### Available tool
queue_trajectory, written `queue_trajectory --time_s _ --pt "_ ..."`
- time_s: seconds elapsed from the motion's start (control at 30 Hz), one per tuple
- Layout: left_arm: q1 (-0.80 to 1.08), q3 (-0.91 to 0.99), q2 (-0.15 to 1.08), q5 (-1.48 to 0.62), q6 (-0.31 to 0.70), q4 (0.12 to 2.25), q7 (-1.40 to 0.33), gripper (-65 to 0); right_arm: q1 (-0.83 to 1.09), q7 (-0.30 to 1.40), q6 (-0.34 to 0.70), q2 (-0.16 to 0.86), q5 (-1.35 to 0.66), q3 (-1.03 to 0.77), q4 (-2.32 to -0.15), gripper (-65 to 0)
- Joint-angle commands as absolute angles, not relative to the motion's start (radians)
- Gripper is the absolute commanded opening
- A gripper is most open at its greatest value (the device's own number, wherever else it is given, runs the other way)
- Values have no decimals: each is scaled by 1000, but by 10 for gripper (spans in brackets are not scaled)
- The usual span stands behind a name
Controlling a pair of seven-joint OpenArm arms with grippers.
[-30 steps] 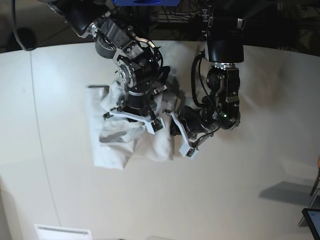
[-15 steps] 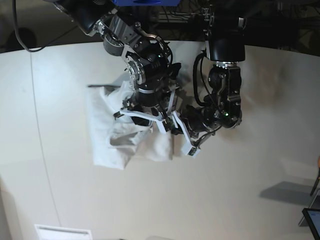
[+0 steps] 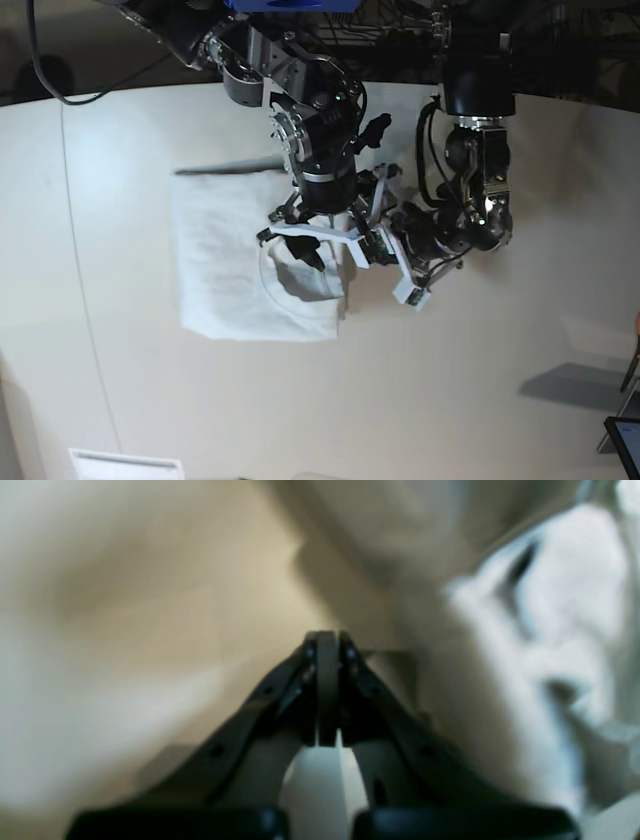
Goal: Fold the T-shirt properly
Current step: 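Release the fabric with both grippers and lift the left gripper away, then press and smooth the folded shirt with the right gripper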
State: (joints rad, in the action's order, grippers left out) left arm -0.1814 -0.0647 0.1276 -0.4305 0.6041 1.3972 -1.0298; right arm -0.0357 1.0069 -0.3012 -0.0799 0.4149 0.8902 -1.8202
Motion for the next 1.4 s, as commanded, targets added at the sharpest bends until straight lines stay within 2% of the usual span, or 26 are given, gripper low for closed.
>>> queue_trajectory --time_s 0.0,0.17,0.23,0.3,0.4,0.43,0.5,0.6,0.73,0.93,1.07,1.37 --pt "-191 -61 151 -447 610 1445 -1015 -650 -50 970 -305 -93 433 886 -1871 -264" --pt "-134 24 213 -447 610 1541 -1036 -650 -50 941 -305 -90 433 871 -1920 -266" --pt "-107 104 214 -447 610 1581 -1075 -650 -35 878 -305 -79 433 837 -1933 -290" --pt "-74 173 220 -447 611 1626 -1090 -650 -27 816 -303 -71 430 802 -1939 -380" --pt "-10 255 251 -446 625 1715 -1090 -650 -27 742 -298 -74 398 740 -1931 -633" --pt "10 277 255 -446 624 1738 -1090 -650 -35 733 -295 -76 361 723 -1931 -650" --pt "56 329 257 -438 624 1791 -1090 -650 -70 725 -249 -74 259 676 -1928 -627" --pt "119 398 254 -438 624 1844 -1090 -650 -119 720 -177 -77 99 572 -1873 -650" --pt "176 444 252 -443 624 1882 -1090 -650 -185 707 -176 -73 -35 490 -1788 -647" --pt "205 470 252 -443 624 1888 -1089 -650 -228 639 -173 -67 -130 414 -1664 -647" --pt "205 475 252 -443 624 1888 -1089 -650 -223 568 -173 -41 -151 432 -1570 -647" --pt "194 464 249 -443 624 1882 -1089 -650 -199 440 -173 -51 -153 542 -1391 -647"
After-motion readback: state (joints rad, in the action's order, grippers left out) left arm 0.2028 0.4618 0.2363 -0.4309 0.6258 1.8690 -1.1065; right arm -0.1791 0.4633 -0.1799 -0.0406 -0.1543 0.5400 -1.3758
